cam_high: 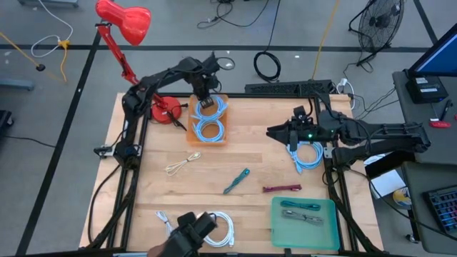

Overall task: Pick & Place USB Port
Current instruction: Put the left light blue wire cable into the the orange bin

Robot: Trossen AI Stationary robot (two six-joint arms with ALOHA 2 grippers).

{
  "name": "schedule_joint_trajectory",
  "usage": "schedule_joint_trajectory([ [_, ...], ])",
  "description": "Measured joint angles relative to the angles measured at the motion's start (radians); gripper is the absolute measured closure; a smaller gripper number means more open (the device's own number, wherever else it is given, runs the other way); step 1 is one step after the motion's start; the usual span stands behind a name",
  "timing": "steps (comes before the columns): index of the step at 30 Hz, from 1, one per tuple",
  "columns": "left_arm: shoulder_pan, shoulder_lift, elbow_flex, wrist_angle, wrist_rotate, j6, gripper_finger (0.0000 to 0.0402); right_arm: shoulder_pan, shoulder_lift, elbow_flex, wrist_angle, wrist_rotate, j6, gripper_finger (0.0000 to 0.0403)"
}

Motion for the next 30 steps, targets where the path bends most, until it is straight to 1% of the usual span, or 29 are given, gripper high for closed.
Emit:
schedule_joint_trajectory([
  [5, -0.013, 0.024, 0.0, 0.012, -0.039, 0.026, 0.0391, -0.003, 0.0, 0.0, 0.001, -0.001, 0.005, 0.0232],
  [11, 0.024, 0.024, 0.0, 0.016, -0.047, 0.019, 0.0391, -0.003, 0.0, 0.0, 0.001, -0.001, 0.006, 0.0232],
  [14, 0.038, 0.024, 0.0, 0.012, -0.078, 0.03, 0.0391, -0.003, 0.0, 0.0, 0.001, -0.001, 0.006, 0.0232],
  [18, 0.057, 0.024, 0.0, 0.01, -0.078, 0.034, 0.0391, -0.003, 0.0, 0.0, 0.001, 0.002, 0.006, 0.0232],
  [26, 0.049, 0.024, 0.0, 0.019, -0.079, 0.046, 0.0391, -0.003, 0.0, 0.0, 0.001, 0.011, 0.007, 0.0232],
  [28, 0.043, 0.024, 0.0, 0.019, -0.089, 0.045, 0.0383, -0.003, 0.0, 0.0, 0.001, 0.025, 0.007, 0.0232],
  [30, 0.035, 0.024, 0.0, 0.019, -0.114, 0.046, 0.036, -0.003, 0.0, 0.0, 0.001, 0.025, 0.007, 0.0232],
])
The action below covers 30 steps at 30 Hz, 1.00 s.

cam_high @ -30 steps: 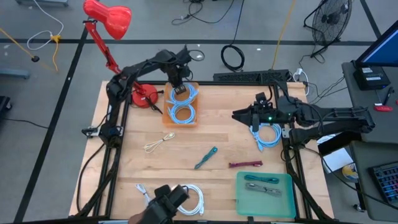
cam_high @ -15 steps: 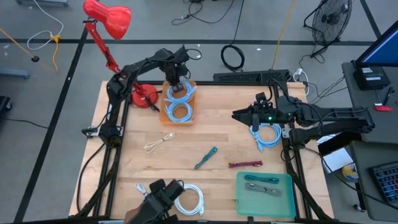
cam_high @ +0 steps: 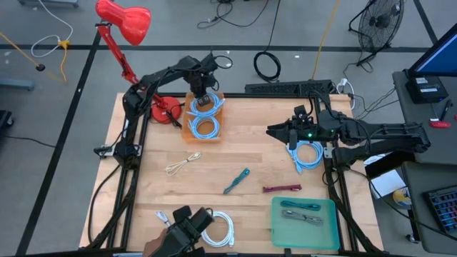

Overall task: Pick & Place USB Port
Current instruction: Put the left light blue wire cable into the the orange bin

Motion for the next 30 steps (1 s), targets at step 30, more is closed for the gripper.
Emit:
schedule_joint_trajectory([
  [30, -0.24, -0.141, -0.019, -0.097, 0.127, -0.019, 0.0257, 0.0, 0.0, 0.0, -0.002, -0.06, -0.016, 0.0232],
])
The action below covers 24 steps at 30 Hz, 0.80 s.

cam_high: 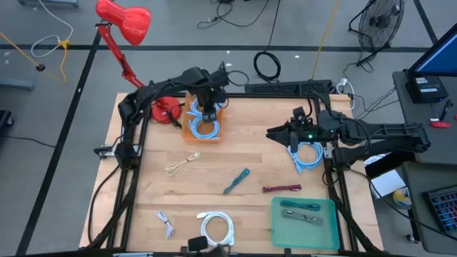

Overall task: Pick & Place USB Port
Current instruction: Put the left light blue wire cable into the the orange bin

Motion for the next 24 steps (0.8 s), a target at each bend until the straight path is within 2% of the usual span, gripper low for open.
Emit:
schedule_joint_trajectory([
  [3, -0.009, 0.001, -0.014, 0.01, -0.043, -0.016, 0.0256, 0.0, 0.0, 0.0, -0.006, -0.023, 0.003, 0.0232],
  [14, 0.032, 0.0, -0.155, 0.016, -0.048, -0.059, 0.0256, 0.0, 0.0, 0.0, -0.012, -0.028, 0.003, 0.0232],
  [20, 0.04, 0.0, -0.168, 0.063, -0.109, -0.051, 0.0256, 0.0, 0.0, 0.0, -0.011, -0.024, 0.001, 0.0232],
  [24, 0.041, 0.0, -0.168, 0.078, -0.113, -0.042, 0.0256, 0.0, 0.0, 0.0, -0.011, -0.024, 0.001, 0.0232],
])
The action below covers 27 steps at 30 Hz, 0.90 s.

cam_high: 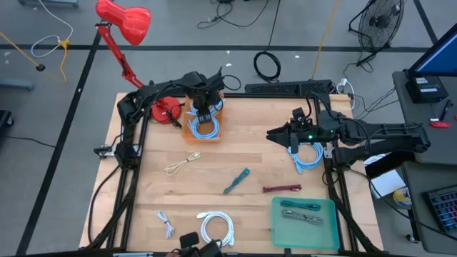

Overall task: Pick & Place USB Port
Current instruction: Put the left light blue wire cable into the the orange bin

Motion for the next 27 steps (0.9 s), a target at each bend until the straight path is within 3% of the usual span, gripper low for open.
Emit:
schedule_joint_trajectory([
  [27, 0.016, 0.0, 0.0, 0.014, 0.075, -0.015, 0.0264, 0.0, 0.0, 0.0, -0.002, 0.004, -0.004, 0.0232],
])
